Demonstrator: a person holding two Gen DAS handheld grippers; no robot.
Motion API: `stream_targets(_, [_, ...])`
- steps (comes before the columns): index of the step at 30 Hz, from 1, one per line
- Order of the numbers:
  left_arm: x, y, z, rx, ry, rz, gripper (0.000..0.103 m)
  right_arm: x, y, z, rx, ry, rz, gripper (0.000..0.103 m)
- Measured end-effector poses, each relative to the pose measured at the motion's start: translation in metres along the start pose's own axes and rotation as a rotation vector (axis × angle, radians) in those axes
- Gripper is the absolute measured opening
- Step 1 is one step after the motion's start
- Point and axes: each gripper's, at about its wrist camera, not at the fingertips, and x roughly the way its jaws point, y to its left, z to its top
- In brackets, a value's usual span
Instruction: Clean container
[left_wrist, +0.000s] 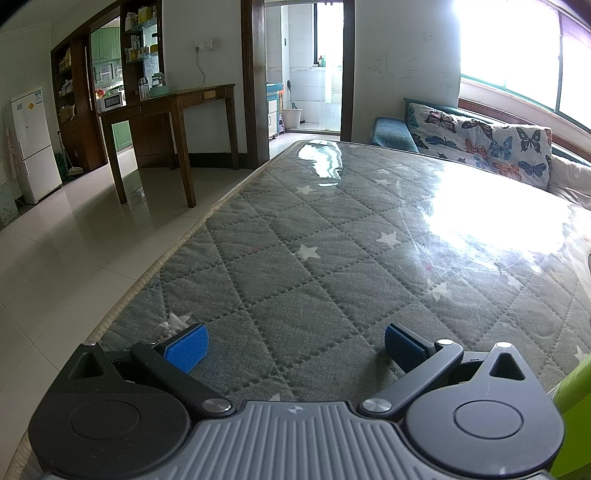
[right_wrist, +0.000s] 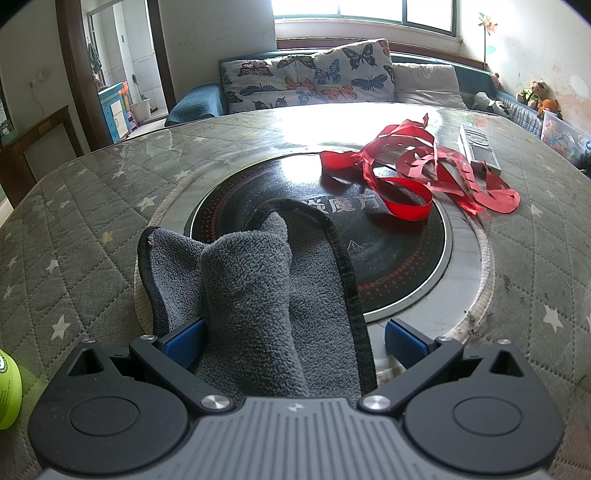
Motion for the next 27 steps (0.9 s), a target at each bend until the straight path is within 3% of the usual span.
stream_targets(27, [-0.0002,0.0,0.0,0.0,0.0,0.0,0.103,-0.0005,0.0012,-0.0011,0.0,0.0,0.001,0.103])
